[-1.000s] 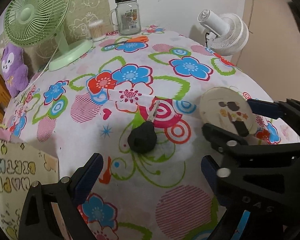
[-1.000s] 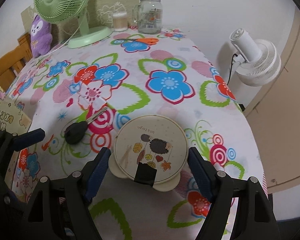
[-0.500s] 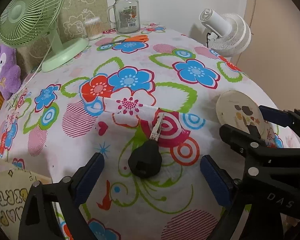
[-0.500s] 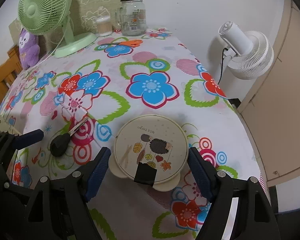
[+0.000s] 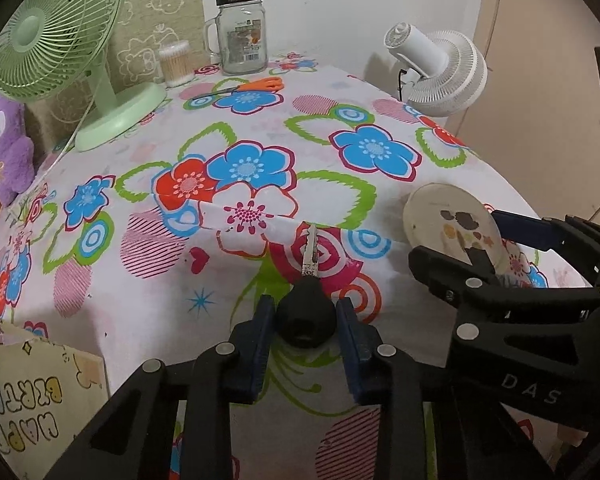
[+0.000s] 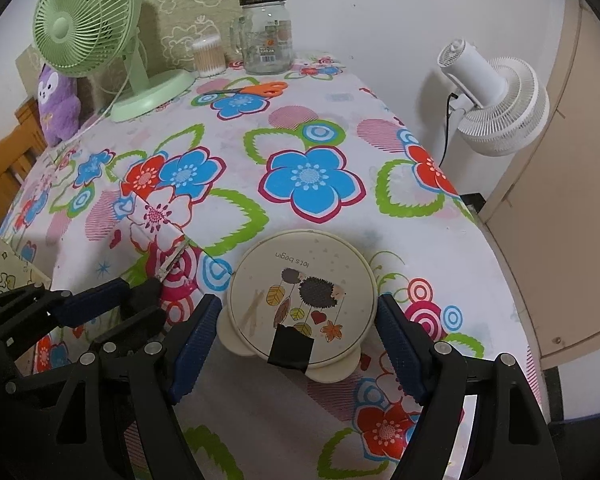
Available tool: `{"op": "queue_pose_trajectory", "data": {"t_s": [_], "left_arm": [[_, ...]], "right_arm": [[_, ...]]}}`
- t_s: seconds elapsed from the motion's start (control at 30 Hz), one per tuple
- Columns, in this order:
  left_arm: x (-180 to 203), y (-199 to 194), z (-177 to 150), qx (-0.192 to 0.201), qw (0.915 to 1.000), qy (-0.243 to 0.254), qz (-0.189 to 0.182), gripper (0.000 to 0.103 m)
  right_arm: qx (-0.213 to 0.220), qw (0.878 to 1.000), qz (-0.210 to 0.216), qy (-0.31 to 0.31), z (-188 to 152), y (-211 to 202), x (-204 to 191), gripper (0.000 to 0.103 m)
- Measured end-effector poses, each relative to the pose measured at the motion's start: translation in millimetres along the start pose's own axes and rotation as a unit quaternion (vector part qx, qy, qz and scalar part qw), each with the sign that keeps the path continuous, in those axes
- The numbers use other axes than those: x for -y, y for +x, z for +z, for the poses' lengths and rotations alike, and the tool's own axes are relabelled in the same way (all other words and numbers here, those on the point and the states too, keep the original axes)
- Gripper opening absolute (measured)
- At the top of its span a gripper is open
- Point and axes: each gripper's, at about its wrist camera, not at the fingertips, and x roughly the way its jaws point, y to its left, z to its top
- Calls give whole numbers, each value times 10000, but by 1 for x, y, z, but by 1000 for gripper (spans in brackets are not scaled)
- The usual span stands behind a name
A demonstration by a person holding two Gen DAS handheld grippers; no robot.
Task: Organize rigid objects
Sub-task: 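Grasp the black key fob with the left tool while the right tool holds the compact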
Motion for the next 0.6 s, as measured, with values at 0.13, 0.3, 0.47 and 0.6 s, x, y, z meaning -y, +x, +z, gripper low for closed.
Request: {"op": "queue_pose_trajectory", "data": {"t_s": [0.13,0.3,0.47,0.6], "left_arm": [[1,-3,-5,6,10000,21,57,31],[2,-9,-13,-6,10000,18,38,31],[4,-18,-22,41,10000,0,50,31],[5,-24,-31,61,10000,-28,66,31]], "right_arm": [[-61,10000,18,14,-3,-1,-2,79],[-108,9999,-13,-47,-9,-3,-8,79],[-127,9999,15,-41,-16,-9,-14,79],[-129,9999,5,-48,-23,-16,-17,79]]}}
